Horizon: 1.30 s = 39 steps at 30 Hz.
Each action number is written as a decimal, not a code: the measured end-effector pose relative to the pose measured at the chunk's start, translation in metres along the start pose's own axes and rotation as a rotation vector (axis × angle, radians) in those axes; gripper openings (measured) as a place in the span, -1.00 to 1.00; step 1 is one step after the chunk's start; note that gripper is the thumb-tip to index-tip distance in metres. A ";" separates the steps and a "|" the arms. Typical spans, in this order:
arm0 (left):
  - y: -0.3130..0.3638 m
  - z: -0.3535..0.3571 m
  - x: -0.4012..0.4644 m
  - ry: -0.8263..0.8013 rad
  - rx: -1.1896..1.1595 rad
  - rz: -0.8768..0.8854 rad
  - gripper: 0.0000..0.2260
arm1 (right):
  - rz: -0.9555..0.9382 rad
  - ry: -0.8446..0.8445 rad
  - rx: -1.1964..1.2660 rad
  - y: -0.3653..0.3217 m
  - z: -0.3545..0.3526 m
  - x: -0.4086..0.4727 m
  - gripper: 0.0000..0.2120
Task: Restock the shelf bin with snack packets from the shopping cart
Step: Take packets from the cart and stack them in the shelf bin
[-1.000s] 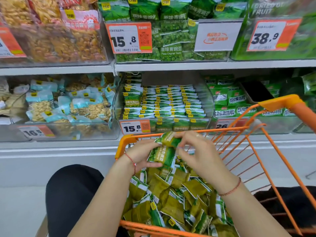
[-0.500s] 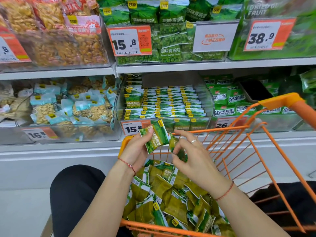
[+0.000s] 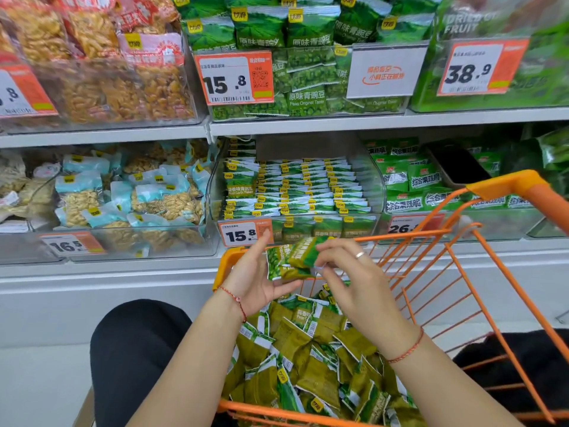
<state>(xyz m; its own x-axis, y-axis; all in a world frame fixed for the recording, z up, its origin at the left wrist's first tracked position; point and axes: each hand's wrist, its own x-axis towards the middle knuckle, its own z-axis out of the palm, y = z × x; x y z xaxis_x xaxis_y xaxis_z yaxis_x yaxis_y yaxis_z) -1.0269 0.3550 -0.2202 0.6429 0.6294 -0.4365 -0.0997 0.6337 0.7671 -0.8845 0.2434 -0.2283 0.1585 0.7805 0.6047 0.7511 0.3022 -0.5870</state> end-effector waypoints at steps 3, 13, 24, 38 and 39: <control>0.000 0.000 -0.002 -0.044 -0.023 0.009 -0.49 | -0.018 -0.105 0.033 -0.001 0.004 -0.001 -0.91; -0.004 0.006 -0.001 -0.013 0.086 0.181 -0.63 | 0.457 -0.163 0.170 0.000 -0.007 0.005 -0.65; -0.008 0.099 0.018 0.146 0.329 0.410 -0.54 | 0.965 0.255 1.138 0.006 -0.026 0.023 -0.96; -0.079 0.058 0.076 0.104 1.469 -0.136 -0.55 | 1.112 1.040 1.161 0.028 -0.042 0.019 -0.92; -0.082 0.057 0.080 0.140 1.424 -0.145 -0.56 | 1.124 1.032 1.163 0.027 -0.041 0.019 -0.91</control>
<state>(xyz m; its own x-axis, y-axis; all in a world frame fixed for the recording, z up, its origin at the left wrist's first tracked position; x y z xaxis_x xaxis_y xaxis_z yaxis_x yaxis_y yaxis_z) -0.9244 0.3277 -0.2909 0.4940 0.6908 -0.5279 0.8431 -0.2323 0.4850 -0.8346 0.2442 -0.2109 0.7854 0.4007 -0.4718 -0.6182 0.4687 -0.6310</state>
